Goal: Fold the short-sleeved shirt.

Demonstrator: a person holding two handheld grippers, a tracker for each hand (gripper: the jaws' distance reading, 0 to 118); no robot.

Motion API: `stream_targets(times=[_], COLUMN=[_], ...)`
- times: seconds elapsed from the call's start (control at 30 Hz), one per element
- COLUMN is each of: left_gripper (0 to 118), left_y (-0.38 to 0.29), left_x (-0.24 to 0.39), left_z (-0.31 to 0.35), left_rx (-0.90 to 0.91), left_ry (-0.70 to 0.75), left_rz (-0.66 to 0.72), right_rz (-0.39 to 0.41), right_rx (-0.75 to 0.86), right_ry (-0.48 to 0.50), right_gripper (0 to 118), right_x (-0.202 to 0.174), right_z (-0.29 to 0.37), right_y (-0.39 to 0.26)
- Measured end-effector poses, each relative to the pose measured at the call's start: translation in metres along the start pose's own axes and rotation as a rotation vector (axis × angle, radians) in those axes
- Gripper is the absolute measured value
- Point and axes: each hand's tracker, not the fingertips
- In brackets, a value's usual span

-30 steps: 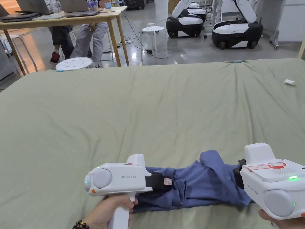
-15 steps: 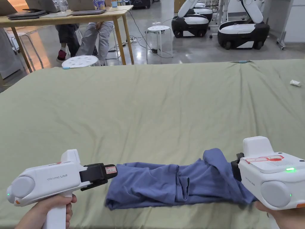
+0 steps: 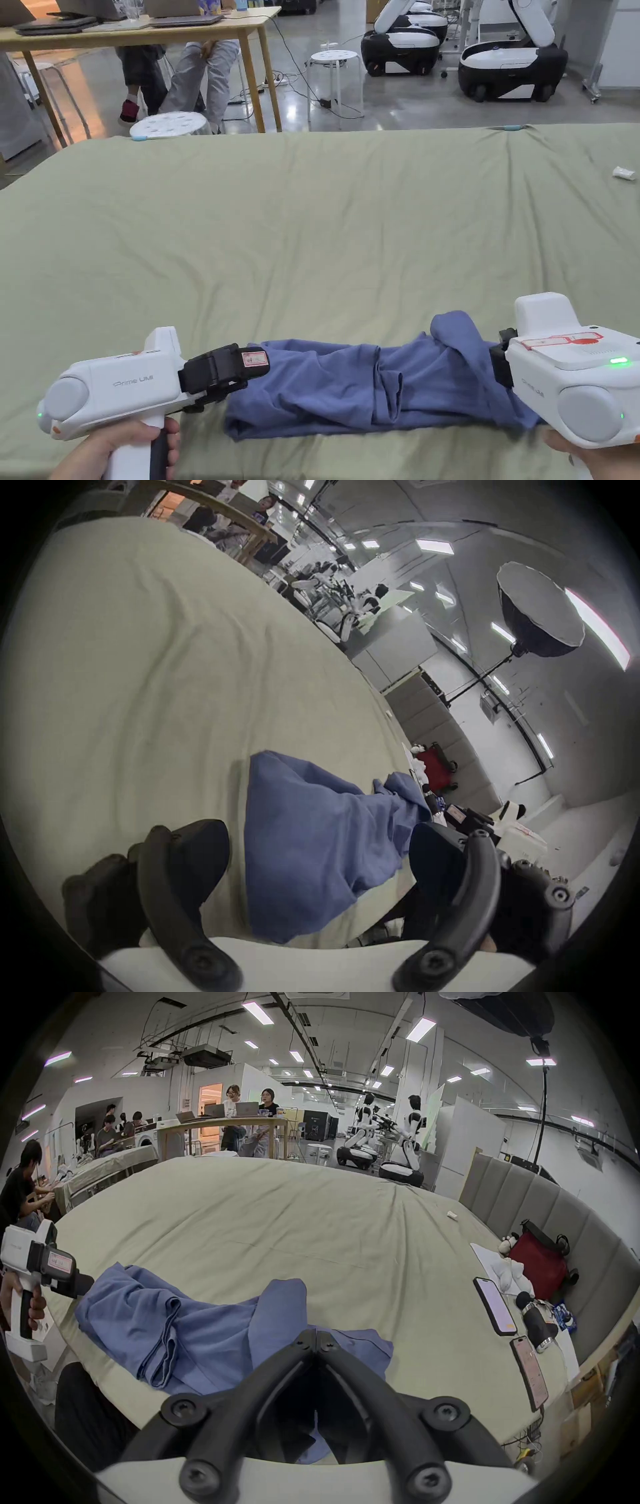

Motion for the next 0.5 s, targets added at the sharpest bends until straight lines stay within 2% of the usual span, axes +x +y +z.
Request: stream_targets(times=[0.1,0.17,0.33,0.37,0.43,0.47,0.5], left_gripper=[107,100,99,96,76,46,28], left_y=[-0.003,0.003,0.004,0.004,0.005,0.005,0.004], left_x=[-0.007,-0.023,-0.020,-0.019,-0.014,-0.013,-0.013], left_z=[-0.015,-0.021,-0.032,-0.033,-0.032,-0.032,-0.032], left_rx=[-0.038,-0.030,-0.033,-0.038,-0.054,-0.054,-0.054], left_ry=[-0.023,-0.070,-0.095,-0.100,-0.060,0.004,0.058], left_rz=[0.049,0.064,0.082,0.084,0.041,0.004,-0.022], right_rz=[-0.004,-0.007,-0.007,-0.008,-0.008,-0.008,-0.007], right_rx=[0.000,0.001,-0.001,-0.001,-0.002,-0.004,-0.006], right_ry=[-0.003,-0.007,-0.011,-0.010,-0.009,-0.007,-0.005], right_gripper=[0,0,0,0,0,0,0], right_x=[0.002,0.003,0.003,0.002,0.001,0.001,0.000], right_z=[0.000,0.001,0.001,0.001,0.001,0.001,0.000], right_y=[0.000,0.000,0.000,-0.001,-0.001,-0.001,-0.002])
